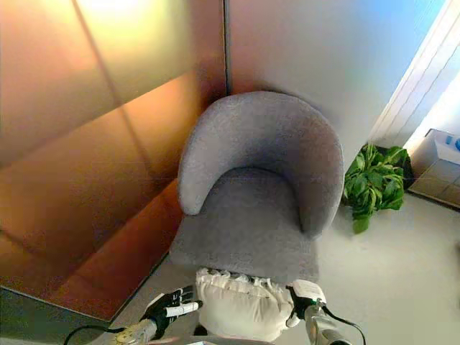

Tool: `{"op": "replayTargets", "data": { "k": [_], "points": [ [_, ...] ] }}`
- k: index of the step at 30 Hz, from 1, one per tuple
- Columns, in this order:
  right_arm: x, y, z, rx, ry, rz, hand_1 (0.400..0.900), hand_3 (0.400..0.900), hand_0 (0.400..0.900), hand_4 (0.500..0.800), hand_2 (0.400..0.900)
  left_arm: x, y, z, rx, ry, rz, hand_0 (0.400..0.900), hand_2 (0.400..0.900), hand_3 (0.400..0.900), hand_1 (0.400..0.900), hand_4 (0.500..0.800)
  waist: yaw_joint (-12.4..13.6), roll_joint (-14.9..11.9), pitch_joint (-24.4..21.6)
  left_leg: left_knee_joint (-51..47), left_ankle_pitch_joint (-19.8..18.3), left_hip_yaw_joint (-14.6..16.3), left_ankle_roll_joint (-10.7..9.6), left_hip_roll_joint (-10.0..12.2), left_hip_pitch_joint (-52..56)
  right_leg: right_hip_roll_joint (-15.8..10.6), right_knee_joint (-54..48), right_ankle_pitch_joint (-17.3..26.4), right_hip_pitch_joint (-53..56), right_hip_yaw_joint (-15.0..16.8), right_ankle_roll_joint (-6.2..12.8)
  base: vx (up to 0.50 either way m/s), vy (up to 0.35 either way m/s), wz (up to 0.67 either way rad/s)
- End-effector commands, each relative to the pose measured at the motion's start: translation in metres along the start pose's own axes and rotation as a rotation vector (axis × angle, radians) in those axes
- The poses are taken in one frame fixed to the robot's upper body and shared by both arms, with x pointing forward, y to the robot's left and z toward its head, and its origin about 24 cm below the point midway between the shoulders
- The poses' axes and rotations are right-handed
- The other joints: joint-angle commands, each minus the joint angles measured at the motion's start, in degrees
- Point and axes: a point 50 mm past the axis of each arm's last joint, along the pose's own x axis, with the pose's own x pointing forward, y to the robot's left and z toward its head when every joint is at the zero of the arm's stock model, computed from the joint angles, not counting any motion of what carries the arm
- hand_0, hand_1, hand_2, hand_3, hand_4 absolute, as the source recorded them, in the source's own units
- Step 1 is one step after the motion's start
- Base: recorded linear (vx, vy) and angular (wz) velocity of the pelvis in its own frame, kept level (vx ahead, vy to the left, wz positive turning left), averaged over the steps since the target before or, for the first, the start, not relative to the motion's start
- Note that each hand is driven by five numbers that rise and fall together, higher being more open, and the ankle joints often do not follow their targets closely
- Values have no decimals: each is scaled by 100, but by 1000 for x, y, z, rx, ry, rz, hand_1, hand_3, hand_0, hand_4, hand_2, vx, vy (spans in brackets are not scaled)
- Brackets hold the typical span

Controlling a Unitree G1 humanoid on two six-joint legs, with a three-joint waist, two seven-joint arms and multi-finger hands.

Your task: Pick up the pillow and put it on the sofa.

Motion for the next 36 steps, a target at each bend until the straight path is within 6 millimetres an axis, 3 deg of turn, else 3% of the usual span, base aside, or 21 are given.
{"op": "replayTargets", "data": {
  "k": [1,12,24,36],
  "points": [
    [11,-42,4,-60,-59,-133,900,900,900,800,900,10,5,35,39,-96,-2,900,900,900,900,800,81,-125,-25,50,-852,-109,192,-270,356,-244,568,-133,-333,12,481,0,0,0],
    [10,-38,6,-91,-84,-103,900,900,900,800,900,8,9,35,49,-127,38,900,900,900,900,800,117,-146,-14,51,-851,-128,180,-265,346,-251,576,-140,-337,-26,489,22,-7,2],
    [11,-35,1,-115,-46,-96,900,900,900,800,900,3,12,26,81,-121,64,900,900,900,900,800,283,19,148,43,-718,-389,157,-356,51,-344,540,-78,-529,-160,498,73,-10,14],
    [28,-119,-4,-165,57,-291,900,900,900,800,900,16,-5,83,61,-324,4,900,900,900,900,800,394,601,960,120,-367,-678,188,-589,-946,-580,915,13,-1627,-229,402,-65,51,13]
  ]
}}
